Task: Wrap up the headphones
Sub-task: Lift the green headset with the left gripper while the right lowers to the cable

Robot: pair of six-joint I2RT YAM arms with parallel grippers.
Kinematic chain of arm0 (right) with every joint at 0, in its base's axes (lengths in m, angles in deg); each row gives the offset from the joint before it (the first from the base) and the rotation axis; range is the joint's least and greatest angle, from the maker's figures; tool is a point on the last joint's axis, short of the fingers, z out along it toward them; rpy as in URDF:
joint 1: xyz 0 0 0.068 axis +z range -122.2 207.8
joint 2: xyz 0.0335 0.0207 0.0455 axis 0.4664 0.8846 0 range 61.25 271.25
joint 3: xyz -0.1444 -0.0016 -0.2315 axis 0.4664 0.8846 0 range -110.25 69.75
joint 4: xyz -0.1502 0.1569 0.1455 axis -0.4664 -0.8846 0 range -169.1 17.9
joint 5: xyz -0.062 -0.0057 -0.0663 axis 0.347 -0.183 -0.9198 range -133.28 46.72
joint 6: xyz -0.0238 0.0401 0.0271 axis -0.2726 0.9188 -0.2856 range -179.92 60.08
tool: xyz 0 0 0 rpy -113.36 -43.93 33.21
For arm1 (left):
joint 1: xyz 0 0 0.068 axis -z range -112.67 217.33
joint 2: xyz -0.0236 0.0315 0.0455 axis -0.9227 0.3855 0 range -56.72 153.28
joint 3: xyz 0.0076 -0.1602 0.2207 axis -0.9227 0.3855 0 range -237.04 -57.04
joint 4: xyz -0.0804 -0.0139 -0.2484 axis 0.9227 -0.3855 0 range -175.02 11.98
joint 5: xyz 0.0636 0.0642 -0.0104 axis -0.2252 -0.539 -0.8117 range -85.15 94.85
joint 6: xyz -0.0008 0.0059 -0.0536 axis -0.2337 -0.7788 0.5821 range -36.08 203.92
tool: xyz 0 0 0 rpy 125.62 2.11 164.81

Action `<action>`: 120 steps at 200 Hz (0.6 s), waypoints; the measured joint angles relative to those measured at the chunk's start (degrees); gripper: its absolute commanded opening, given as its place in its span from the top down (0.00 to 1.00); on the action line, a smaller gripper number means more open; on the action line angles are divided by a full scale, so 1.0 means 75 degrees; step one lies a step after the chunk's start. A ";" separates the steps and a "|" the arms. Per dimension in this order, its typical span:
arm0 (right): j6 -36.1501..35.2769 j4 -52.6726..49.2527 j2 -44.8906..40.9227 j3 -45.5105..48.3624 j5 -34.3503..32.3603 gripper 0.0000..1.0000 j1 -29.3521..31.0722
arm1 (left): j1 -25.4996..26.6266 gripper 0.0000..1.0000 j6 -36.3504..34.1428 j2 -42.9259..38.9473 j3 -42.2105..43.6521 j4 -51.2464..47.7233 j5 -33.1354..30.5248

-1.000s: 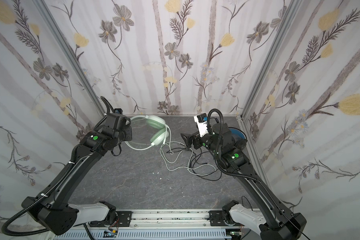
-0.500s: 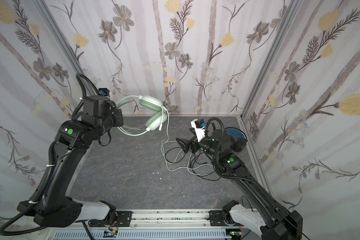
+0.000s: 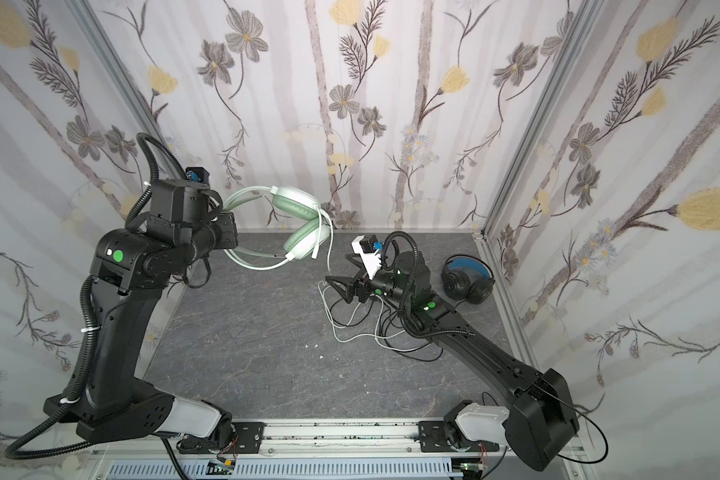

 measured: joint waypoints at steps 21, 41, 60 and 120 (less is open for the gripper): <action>0.0122 0.0402 0.0356 0.0096 0.0035 0.15 0.0047 | 0.0000 1.00 0.0000 0.0026 -0.0012 -0.0125 0.0058; 0.0227 0.0717 0.0638 0.0102 0.0108 0.17 0.0111 | 0.0000 1.00 0.0003 0.0012 0.0015 -0.0268 0.0146; 0.0402 0.1186 0.0898 0.0184 0.0137 0.22 0.0163 | -0.0003 1.00 0.0073 -0.0064 0.0146 -0.0271 0.0291; 0.0970 0.2235 0.1871 0.0455 0.0166 0.30 0.0189 | -0.0090 1.00 0.0315 -0.0163 0.0271 -0.0268 0.0597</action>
